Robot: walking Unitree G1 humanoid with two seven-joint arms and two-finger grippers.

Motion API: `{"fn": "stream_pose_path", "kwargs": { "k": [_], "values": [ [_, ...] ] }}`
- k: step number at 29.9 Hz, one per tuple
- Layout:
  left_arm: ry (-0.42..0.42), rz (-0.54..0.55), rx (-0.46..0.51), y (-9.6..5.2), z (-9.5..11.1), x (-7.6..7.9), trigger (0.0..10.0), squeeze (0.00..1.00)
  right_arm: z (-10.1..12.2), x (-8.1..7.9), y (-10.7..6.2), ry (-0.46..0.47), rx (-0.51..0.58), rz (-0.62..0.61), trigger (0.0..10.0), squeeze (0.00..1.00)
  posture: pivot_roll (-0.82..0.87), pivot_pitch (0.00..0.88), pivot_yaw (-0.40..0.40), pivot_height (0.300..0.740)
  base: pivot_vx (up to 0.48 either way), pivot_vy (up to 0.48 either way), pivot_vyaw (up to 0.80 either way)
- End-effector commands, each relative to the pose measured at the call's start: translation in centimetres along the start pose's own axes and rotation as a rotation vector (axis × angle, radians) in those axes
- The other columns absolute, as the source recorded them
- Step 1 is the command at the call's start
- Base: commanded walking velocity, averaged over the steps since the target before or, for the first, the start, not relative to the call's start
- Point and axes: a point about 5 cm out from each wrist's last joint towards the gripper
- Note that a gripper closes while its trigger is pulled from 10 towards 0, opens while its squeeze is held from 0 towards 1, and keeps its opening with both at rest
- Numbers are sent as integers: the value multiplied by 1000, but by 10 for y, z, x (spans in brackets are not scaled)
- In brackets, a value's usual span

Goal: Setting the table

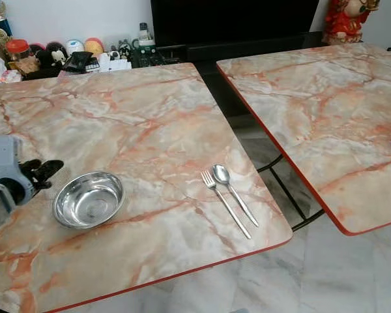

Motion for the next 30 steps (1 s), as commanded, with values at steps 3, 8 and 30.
{"fn": "stream_pose_path", "kwargs": {
  "k": [3,8,30],
  "values": [
    [-33,47,-72,-4,-7,-13,10000,1000,-6,-3,-1,-5,-21,14,10000,0,84,140,32,740,0,0,0],
    [-38,70,-145,-7,-16,-19,10000,1000,-6,-3,-1,-6,-22,13,10000,0,85,139,30,740,0,0,0],
    [-92,-39,-168,-10,-13,-8,10000,0,-6,-4,-1,-4,-23,13,10000,0,85,129,34,740,0,0,0]
  ]
}}
Point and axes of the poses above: a point about 5 cm out from each wrist's last joint towards the gripper, its own y axis pointing out of the wrist towards the gripper, its own z axis along the axis of the wrist's last joint, x = y × z, and after that the axes turned 12 degrees about -y, right-handed
